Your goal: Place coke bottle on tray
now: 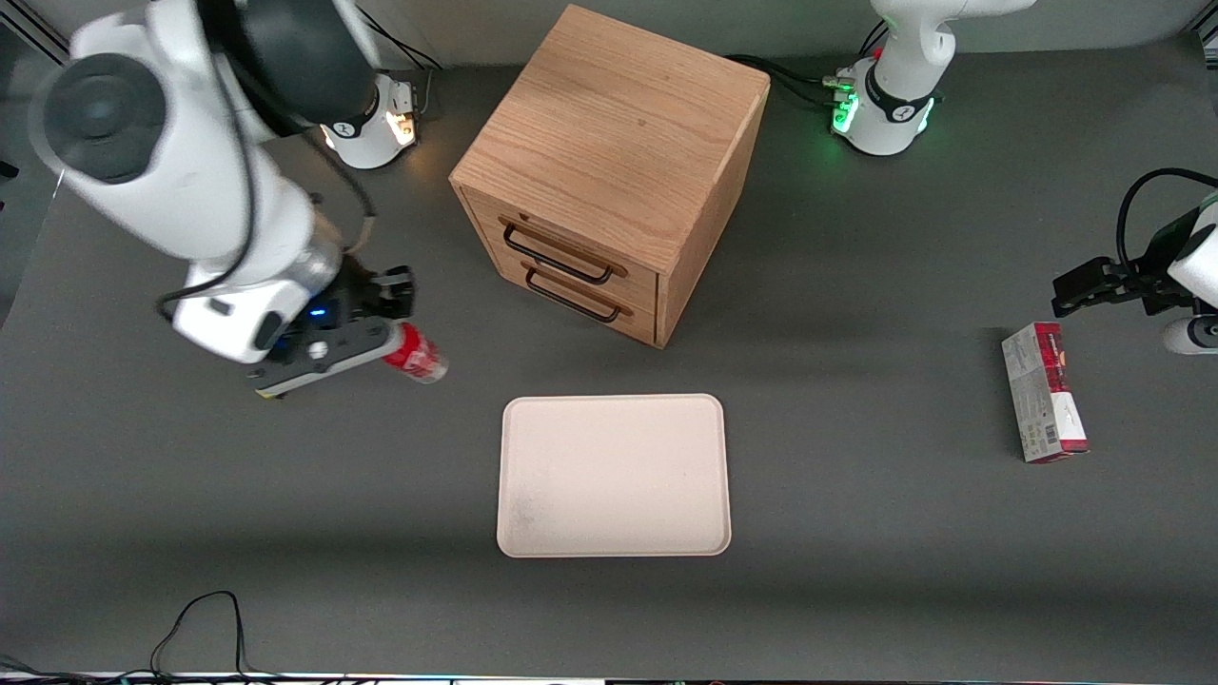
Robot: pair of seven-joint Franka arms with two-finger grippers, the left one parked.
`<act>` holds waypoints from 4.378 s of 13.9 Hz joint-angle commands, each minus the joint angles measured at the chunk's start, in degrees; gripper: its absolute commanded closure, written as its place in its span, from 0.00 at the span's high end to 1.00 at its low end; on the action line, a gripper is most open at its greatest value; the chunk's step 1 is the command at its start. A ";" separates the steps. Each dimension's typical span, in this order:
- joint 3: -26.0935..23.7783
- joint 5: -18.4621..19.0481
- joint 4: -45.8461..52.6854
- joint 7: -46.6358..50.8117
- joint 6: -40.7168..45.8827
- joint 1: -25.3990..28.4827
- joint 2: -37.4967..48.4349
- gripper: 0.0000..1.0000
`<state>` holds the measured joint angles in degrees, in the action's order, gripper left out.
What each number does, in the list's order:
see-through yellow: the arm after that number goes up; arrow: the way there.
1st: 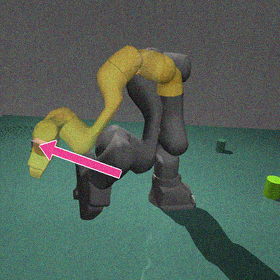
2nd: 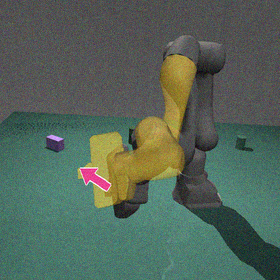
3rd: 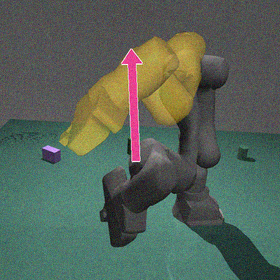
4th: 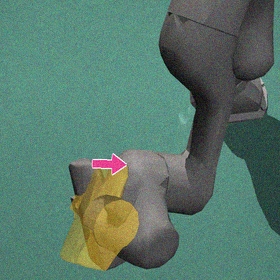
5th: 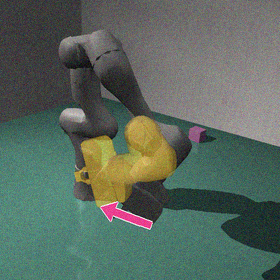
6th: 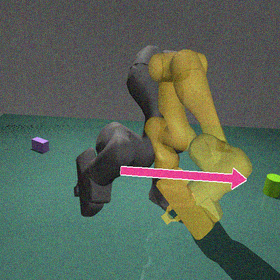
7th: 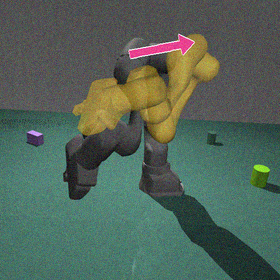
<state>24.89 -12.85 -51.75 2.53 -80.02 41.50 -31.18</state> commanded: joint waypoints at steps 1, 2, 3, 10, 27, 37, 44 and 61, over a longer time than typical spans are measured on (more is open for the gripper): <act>-0.19 -0.51 2.62 2.48 -2.06 1.39 -1.77 0.00; -0.63 -0.51 2.62 2.39 -3.02 1.39 -2.21 0.00; -0.72 -0.51 2.62 1.96 -4.16 1.39 -2.48 0.00; -0.46 -0.51 2.62 1.60 -15.85 0.43 -8.53 0.00; -9.95 -0.68 1.83 0.11 -33.71 -7.75 -24.54 0.00; -9.77 -0.42 1.04 0.63 -33.53 -7.49 -24.28 1.00; -9.51 4.93 1.04 0.81 -20.90 -6.52 -13.93 1.00; -9.14 8.81 -28.38 -4.62 -5.74 -22.74 25.01 1.00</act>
<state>19.09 -4.35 -72.06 0.41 -81.41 22.95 -11.95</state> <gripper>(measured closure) 0.000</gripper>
